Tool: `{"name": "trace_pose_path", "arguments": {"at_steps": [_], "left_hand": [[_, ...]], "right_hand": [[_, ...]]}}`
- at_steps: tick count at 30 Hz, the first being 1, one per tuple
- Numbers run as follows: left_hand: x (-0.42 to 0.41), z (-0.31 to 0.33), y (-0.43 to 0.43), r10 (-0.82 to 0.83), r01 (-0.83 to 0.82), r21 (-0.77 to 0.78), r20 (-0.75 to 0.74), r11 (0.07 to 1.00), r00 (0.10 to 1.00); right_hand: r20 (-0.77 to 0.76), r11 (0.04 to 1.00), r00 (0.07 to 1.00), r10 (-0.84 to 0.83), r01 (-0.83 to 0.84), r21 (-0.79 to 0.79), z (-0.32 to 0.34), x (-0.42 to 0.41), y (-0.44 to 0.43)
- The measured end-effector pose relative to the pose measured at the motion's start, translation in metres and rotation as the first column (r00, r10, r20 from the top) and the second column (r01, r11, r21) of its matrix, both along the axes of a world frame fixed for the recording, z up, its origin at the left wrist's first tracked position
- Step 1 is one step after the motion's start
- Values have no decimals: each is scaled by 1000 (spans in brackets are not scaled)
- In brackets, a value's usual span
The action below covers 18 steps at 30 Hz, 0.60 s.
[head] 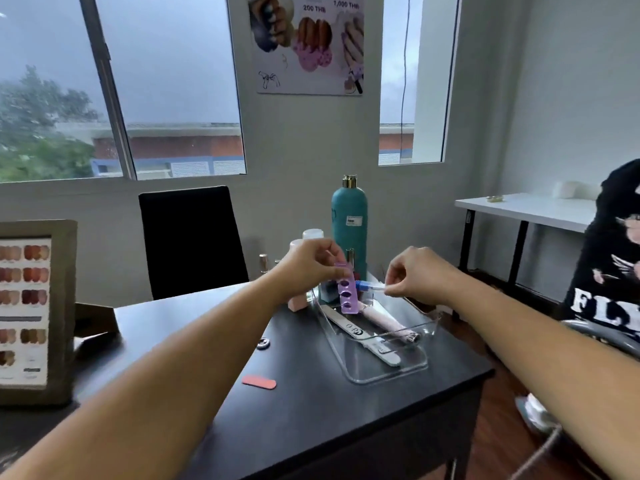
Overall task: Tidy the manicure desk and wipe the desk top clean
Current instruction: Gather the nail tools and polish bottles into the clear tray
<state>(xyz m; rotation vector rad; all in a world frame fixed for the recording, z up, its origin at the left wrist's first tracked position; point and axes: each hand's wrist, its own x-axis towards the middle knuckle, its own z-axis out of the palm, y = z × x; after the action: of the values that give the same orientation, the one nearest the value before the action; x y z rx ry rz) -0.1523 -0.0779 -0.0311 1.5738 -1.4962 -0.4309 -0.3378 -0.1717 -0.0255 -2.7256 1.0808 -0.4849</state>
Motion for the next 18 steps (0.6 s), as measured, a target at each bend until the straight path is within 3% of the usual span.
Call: {"name": "trace_pose_path", "arguments": {"at_steps": [7,10,14,18], "left_hand": [[11,-30,-18,36,-35,16,-28,999,999],[16,-29,-21,61,-64,33,85,997,995],[22,-23,-13,176,-192,8,364,981,914],[31,-6,18,184,-202,4,397,979,899]], "right_hand": [[-166,992,981,99,-85,88,-18,4,-13],[-153,992,983,100,-87,86,-21,6,-14],[-46,992,992,115,-112,63,-18,7,-13],[149,972,963,225,-232,33,-5,18,11]]}}
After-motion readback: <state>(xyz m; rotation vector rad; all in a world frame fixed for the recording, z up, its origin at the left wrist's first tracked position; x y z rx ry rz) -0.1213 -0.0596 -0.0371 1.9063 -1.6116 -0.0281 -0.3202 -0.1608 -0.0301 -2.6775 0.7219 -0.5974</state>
